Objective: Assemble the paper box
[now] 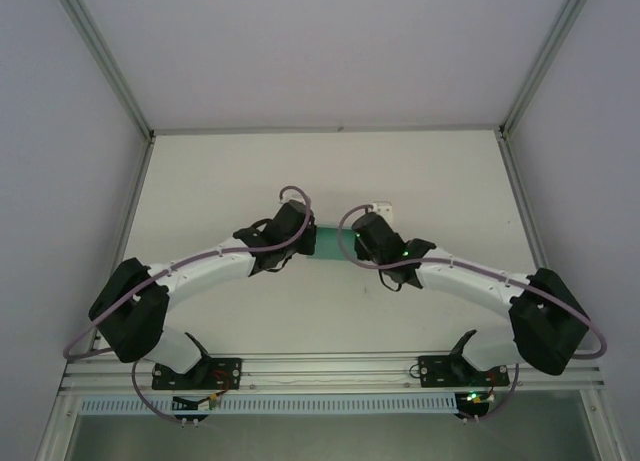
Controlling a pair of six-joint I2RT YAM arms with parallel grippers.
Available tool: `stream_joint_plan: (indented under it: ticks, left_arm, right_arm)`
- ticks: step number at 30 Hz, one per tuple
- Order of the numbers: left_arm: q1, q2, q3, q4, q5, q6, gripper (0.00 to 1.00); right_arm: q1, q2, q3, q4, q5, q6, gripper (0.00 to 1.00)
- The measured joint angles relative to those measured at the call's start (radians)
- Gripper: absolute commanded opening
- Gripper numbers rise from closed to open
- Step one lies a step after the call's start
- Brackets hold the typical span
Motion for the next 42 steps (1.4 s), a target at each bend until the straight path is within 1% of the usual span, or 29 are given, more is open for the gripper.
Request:
stream_joint_plan:
  ticks: [2, 5, 11, 13, 16, 18, 21, 23, 26, 27, 29, 32, 34, 36, 37, 39, 42]
  left_arm:
    - [-0.005, 0.0, 0.002, -0.002, -0.001, 0.0, 0.08]
    - [-0.011, 0.003, 0.007, -0.012, -0.002, 0.002, 0.1]
    - [-0.016, 0.011, 0.029, -0.043, -0.002, 0.005, 0.12]
    - [-0.019, 0.013, 0.032, -0.049, -0.002, 0.009, 0.15]
    - [-0.022, 0.022, 0.042, -0.056, -0.002, 0.012, 0.16]
    - [-0.022, 0.025, 0.048, -0.065, -0.001, 0.012, 0.17]
    - [-0.024, 0.026, 0.051, -0.079, 0.001, 0.015, 0.17]
    - [-0.026, 0.029, 0.055, -0.081, -0.001, 0.02, 0.17]
    - [-0.027, 0.029, 0.055, -0.082, -0.001, 0.026, 0.18]
    - [-0.027, 0.029, 0.055, -0.083, 0.0, 0.028, 0.2]
    - [-0.027, 0.029, 0.056, -0.089, 0.002, 0.035, 0.24]
    - [-0.027, 0.028, 0.06, -0.099, 0.005, 0.048, 0.33]
    - [-0.027, 0.023, 0.06, -0.106, 0.02, 0.055, 0.42]
    - [-0.027, 0.012, 0.06, -0.129, 0.035, 0.064, 0.51]
    - [-0.027, 0.005, 0.061, -0.145, 0.042, 0.072, 0.53]
    - [-0.027, -0.011, 0.061, -0.178, 0.054, 0.085, 0.64]
    - [-0.027, -0.037, 0.06, -0.233, 0.063, 0.109, 0.77]
  right_arm:
    - [-0.008, -0.014, 0.0, -0.014, -0.046, -0.01, 0.68]
    - [-0.021, -0.041, 0.007, -0.023, -0.1, -0.014, 0.72]
    - [-0.08, -0.07, 0.06, -0.019, -0.112, 0.002, 0.74]
    - [-0.106, -0.068, 0.07, -0.014, -0.117, 0.014, 0.71]
    - [-0.135, -0.043, 0.077, -0.002, -0.122, 0.032, 0.67]
    - [-0.139, -0.019, 0.077, -0.003, -0.129, 0.044, 0.63]
    - [-0.139, 0.014, 0.077, -0.002, -0.142, 0.061, 0.54]
    - [-0.139, 0.021, 0.075, 0.003, -0.147, 0.074, 0.52]
    - [-0.138, 0.021, 0.06, 0.017, -0.156, 0.091, 0.45]
    - [-0.138, 0.021, 0.053, 0.021, -0.163, 0.097, 0.43]
    - [-0.138, 0.02, 0.04, 0.028, -0.17, 0.106, 0.43]
    - [-0.138, 0.003, 0.016, 0.043, -0.171, 0.12, 0.41]
    - [-0.138, -0.013, 0.0, 0.048, -0.172, 0.125, 0.41]
    - [-0.138, -0.017, -0.009, 0.055, -0.174, 0.13, 0.39]
    - [-0.139, -0.017, -0.011, 0.058, -0.174, 0.135, 0.38]
    - [-0.139, -0.017, -0.016, 0.066, -0.174, 0.147, 0.35]
    - [-0.139, -0.016, -0.025, 0.081, -0.177, 0.155, 0.32]
